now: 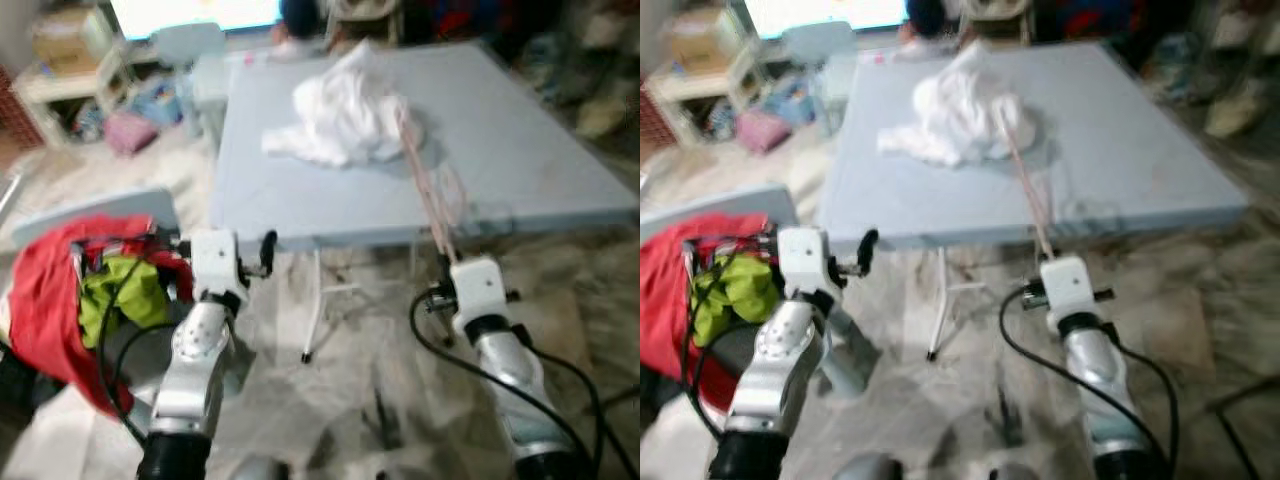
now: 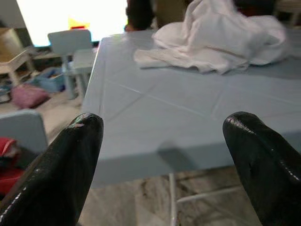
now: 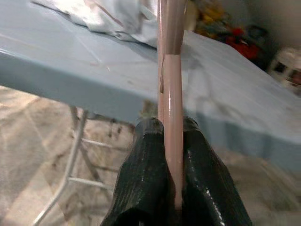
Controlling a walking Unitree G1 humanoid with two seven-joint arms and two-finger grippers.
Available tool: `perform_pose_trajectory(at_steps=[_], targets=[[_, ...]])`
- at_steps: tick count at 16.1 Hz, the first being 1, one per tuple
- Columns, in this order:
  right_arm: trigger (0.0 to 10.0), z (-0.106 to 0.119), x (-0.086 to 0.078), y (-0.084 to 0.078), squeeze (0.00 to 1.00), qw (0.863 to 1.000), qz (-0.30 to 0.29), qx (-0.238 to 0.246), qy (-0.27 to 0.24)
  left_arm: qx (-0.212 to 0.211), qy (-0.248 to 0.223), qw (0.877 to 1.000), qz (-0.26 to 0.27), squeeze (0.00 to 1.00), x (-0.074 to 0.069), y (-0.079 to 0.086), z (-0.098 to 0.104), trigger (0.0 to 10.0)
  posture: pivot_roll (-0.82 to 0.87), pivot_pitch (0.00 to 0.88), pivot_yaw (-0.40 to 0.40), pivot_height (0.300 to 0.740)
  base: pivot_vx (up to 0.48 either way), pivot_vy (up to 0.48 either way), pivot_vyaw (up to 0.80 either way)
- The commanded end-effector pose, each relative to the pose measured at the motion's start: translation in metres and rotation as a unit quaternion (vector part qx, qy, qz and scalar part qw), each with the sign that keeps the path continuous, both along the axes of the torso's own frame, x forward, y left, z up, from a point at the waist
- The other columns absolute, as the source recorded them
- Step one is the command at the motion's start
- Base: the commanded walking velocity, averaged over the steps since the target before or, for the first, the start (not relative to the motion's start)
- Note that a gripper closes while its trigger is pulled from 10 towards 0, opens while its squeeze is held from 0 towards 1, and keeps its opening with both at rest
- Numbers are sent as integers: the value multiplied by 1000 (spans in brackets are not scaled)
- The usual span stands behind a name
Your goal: Hang hanger
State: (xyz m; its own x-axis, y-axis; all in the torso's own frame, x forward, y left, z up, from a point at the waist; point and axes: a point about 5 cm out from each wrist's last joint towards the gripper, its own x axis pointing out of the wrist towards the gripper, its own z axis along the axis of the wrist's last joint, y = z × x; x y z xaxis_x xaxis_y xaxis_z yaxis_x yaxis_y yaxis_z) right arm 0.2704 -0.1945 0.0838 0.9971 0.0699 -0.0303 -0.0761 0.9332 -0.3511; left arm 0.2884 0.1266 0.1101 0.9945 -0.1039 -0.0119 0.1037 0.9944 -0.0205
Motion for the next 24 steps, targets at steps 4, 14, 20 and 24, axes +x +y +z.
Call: perform_pose_trajectory(at_steps=[4,14,20,24], targets=[[10000,-1,2,-2,0,1000,-21,13,10,6,15,1000,8,0,-1,12,-7,10000,-70,0,45,740,0,480,0],[10000,-11,0,1,0,998,-26,34,40,-5,18,1000,14,0,-8,17,-12,10000,-62,0,33,740,0,90,-160],[10000,-11,3,-5,0,997,-47,35,45,-11,22,1000,1,0,-4,15,-12,10000,-65,0,34,740,0,0,-800],[10000,-32,-3,-27,0,985,-132,23,108,-14,26,1000,-6,0,-5,11,-14,10000,-64,0,33,740,0,0,-800]])
